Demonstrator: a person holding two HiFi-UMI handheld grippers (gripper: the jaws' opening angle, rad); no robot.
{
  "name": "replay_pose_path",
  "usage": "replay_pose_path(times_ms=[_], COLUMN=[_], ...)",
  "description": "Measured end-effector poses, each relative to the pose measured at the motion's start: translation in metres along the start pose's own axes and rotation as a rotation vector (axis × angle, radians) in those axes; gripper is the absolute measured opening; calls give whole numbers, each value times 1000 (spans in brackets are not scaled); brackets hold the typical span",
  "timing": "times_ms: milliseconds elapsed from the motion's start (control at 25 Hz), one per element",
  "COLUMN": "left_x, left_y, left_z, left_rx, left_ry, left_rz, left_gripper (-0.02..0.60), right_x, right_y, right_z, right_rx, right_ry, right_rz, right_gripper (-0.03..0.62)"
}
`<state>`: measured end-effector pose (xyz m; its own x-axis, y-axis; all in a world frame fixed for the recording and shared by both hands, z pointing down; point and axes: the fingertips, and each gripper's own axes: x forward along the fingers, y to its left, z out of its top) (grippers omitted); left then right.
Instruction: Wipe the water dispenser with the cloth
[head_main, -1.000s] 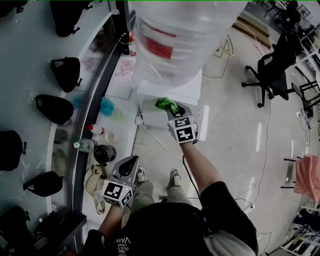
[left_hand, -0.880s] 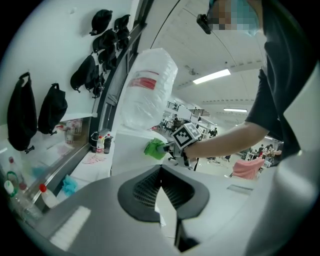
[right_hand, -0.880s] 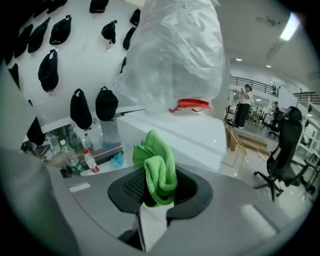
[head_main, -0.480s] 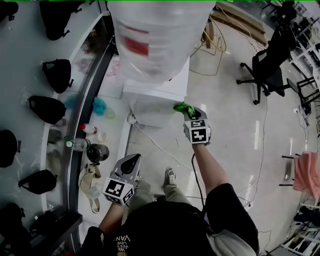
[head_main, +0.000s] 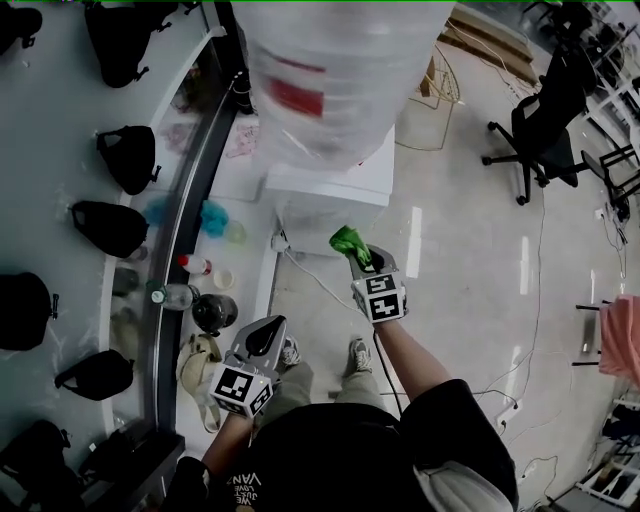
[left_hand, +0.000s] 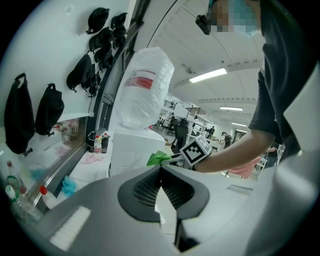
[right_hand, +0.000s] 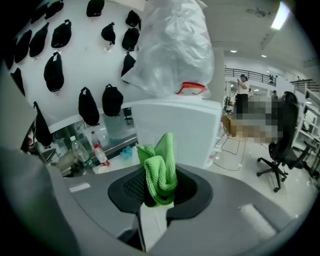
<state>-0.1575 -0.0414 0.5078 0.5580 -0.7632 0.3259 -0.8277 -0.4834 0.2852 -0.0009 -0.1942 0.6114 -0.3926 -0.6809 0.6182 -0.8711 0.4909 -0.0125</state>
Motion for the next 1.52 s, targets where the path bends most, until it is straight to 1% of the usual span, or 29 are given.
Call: replay_pose_path(times_ms=[160,320,480,640,760,960,1200,1320,1520], left_x=[-17,-32,-44,-51,-50,-41,-16,-3,12], left_y=[26,55,76,89,90,79,48,33,10], left_z=[-3,-7,-8,-9,-10,-10,-8,-6,-9], left_rx=[21,33,40,36,29,21,26,31,33], left_ry=[18,30,33,34,32,32,34,38,51], left_rz=[-6,13,35,60,75,74,30,9,-3], left_gripper=[2,2,2,2,2,2,2,2,2], right_x=[42,86,121,144,150,136,98,81,54], right_y=[60,99,117,118,103,56,-12,-46,-90], right_z=[11,36,57,63,62,50,19,4,-16], right_rx=[-19,-68,-64,-35,-2,38,96,108,130], right_ry=[-1,-15,-14,5,17,35,70,87,105], right_rz=[60,89,80,59,30,-29,-115,-149,-199], right_gripper=[94,94,94,94,94,94,94,94,94])
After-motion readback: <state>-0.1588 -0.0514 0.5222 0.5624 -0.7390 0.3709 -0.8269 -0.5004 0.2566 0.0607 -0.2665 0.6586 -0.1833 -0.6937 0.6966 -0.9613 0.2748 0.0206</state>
